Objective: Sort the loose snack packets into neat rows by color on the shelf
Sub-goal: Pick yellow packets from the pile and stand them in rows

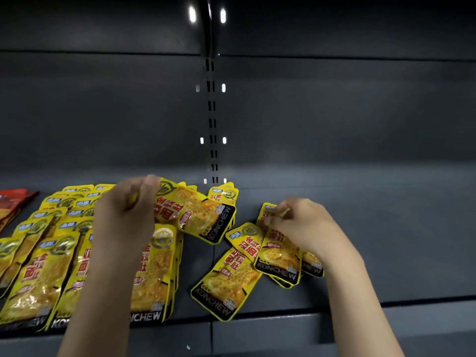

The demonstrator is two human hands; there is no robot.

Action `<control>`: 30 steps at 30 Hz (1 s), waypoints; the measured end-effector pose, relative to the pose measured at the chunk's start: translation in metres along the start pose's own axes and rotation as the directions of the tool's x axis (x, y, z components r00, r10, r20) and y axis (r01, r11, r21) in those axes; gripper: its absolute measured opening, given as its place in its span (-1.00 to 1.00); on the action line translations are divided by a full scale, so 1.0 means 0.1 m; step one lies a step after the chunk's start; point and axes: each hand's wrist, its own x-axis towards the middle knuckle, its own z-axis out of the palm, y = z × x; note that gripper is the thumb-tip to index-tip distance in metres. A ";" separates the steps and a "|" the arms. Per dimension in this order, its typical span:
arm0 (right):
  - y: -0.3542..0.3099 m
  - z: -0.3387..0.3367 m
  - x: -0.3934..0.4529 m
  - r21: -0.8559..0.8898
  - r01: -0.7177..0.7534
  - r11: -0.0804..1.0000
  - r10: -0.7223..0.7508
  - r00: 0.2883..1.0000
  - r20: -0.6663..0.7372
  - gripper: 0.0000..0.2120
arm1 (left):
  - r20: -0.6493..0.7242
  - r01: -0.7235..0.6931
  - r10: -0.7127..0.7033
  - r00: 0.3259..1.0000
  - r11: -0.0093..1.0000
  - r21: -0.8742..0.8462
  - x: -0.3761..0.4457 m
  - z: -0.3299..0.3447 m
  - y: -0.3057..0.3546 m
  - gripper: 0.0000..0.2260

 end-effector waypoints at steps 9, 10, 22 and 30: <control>0.05 0.03 -0.03 -0.241 -0.258 0.935 0.268 0.963 0.008 -0.24 | 0.212 0.349 -0.294 0.932 0.884 -0.311 -0.01 -0.02 -0.12 -0.68; 0.05 0.04 -0.03 -0.245 -0.255 0.935 0.269 0.963 0.021 -0.22 | 0.216 0.348 -0.291 0.932 0.886 -0.306 0.00 -0.01 -0.14 -0.63; -0.03 0.06 -0.12 -0.182 -0.259 0.949 0.265 0.964 0.011 -0.25 | 0.153 0.319 -0.282 0.947 0.879 -0.354 0.00 0.06 -0.14 -0.40; -0.08 0.02 -0.18 -0.071 -0.279 0.958 0.284 0.956 0.077 -0.29 | 0.103 0.264 -0.244 0.964 0.873 -0.410 -0.07 0.04 -0.12 -0.41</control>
